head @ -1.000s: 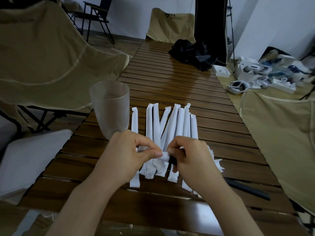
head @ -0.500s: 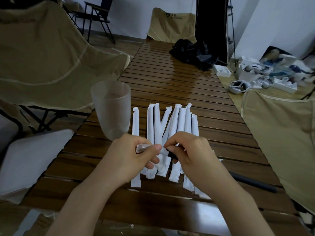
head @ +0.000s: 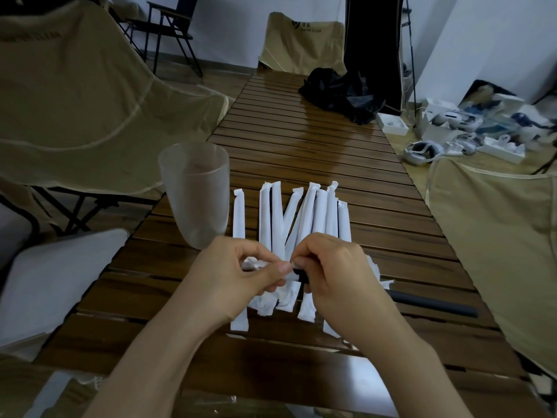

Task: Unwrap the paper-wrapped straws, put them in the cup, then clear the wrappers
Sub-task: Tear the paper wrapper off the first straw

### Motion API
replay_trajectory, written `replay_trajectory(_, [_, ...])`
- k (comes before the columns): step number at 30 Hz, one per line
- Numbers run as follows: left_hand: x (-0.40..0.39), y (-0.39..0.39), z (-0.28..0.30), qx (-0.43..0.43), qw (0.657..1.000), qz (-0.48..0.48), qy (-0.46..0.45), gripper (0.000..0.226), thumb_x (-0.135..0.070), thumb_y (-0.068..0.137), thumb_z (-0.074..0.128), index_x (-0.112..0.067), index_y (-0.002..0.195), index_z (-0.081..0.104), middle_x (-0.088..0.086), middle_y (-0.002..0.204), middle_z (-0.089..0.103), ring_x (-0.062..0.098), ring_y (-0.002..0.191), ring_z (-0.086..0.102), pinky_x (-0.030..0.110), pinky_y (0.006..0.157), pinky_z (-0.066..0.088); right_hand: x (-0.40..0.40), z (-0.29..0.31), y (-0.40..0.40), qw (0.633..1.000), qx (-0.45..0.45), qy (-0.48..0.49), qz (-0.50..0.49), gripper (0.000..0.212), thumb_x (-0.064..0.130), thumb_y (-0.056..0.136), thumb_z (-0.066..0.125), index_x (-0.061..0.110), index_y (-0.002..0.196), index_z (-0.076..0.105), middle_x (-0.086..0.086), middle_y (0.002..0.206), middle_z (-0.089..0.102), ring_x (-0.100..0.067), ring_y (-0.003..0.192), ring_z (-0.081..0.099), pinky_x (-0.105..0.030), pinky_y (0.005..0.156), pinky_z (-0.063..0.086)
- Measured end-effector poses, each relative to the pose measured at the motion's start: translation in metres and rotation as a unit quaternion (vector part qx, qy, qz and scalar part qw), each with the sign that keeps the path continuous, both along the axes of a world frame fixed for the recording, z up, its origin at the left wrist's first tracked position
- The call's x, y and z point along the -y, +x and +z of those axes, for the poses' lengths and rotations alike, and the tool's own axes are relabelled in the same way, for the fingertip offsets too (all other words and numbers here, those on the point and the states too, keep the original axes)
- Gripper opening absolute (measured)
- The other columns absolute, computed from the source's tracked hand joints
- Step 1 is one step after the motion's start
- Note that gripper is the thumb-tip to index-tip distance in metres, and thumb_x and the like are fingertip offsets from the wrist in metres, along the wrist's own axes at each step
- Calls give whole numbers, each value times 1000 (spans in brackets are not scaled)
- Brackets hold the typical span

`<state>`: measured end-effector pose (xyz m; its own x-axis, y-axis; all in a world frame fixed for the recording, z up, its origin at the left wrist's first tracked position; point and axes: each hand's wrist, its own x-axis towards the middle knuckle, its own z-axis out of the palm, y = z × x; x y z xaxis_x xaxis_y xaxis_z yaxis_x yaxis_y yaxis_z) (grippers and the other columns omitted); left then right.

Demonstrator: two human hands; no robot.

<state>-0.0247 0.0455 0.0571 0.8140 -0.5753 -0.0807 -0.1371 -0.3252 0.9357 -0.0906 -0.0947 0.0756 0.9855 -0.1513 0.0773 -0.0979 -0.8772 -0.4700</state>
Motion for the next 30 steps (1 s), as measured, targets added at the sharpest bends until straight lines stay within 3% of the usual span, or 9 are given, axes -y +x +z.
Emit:
replay_trajectory(4, [0, 0, 2, 32, 999, -31, 30, 8, -31, 81, 70, -27, 88, 71, -18, 78, 67, -14, 73, 62, -1, 58, 42, 0, -4, -11, 995, 86, 40, -14, 14, 9, 93, 48, 9, 88, 62, -2, 78, 62, -19, 71, 60, -34, 66, 51])
replay_trajectory(7, [-3, -1, -1, 61, 998, -7, 29, 12, -39, 75, 74, -35, 86, 71, -22, 87, 69, -15, 86, 60, -5, 61, 40, 0, -2, -8, 994, 81, 63, -26, 15, 9, 93, 47, 7, 90, 61, -6, 80, 64, -23, 73, 61, -41, 69, 52])
replay_trajectory(13, [-4, 3, -2, 77, 995, 9, 55, 16, -41, 74, 74, -37, 89, 69, -23, 94, 68, -6, 89, 63, 6, 70, 45, 1, 9, -3, 999, -35, 29, 9, 17, 19, 97, 50, 19, 106, 64, 6, 94, 58, -11, 88, 60, -18, 77, 48])
replay_trajectory(16, [-2, 4, -2, 81, 994, -1, 73, 20, -38, 78, 73, -32, 97, 69, -16, 100, 68, 0, 91, 63, 8, 70, 47, 1, 11, -3, 998, -48, 31, 21, 19, 26, 96, 51, 21, 109, 65, 11, 90, 58, -5, 80, 57, -10, 71, 44])
replay_trajectory(19, [-3, 4, -2, 86, 993, 2, 75, 19, -37, 78, 73, -34, 96, 69, -18, 100, 68, -2, 92, 62, 5, 69, 44, 2, 9, -5, 996, -66, 49, 18, 15, 22, 94, 56, 18, 105, 66, 8, 86, 61, -6, 77, 58, -16, 74, 48])
replay_trajectory(22, [-2, 1, -2, 95, 992, 5, 79, 16, -40, 77, 73, -36, 92, 69, -21, 98, 67, -4, 93, 60, 4, 65, 39, 5, 7, -6, 994, 7, 113, 7, 12, 9, 93, 57, 7, 88, 68, -2, 79, 68, -9, 69, 61, -19, 66, 50])
replay_trajectory(25, [2, -1, 1, 101, 992, 5, 76, 17, -37, 77, 74, -35, 92, 69, -18, 97, 68, -2, 88, 62, -1, 62, 42, 7, 7, -6, 995, -55, 76, -16, 15, 14, 96, 52, 14, 92, 67, -1, 81, 68, -4, 61, 58, -16, 60, 47])
replay_trajectory(28, [4, -1, 1, 114, 991, 14, 70, 17, -34, 74, 77, -36, 88, 68, -17, 93, 68, -3, 85, 61, -2, 64, 42, 7, 3, -5, 995, -14, 83, -52, 18, 13, 97, 51, 20, 86, 64, 5, 69, 62, 0, 47, 55, -14, 46, 38])
replay_trajectory(30, [3, -1, 0, 126, 989, 22, 70, 16, -35, 73, 78, -39, 84, 68, -20, 91, 67, -7, 86, 59, -1, 65, 43, 7, 1, -4, 995, -1, 75, -66, 18, 14, 97, 50, 21, 86, 62, 7, 66, 58, -6, 55, 59, -18, 50, 44])
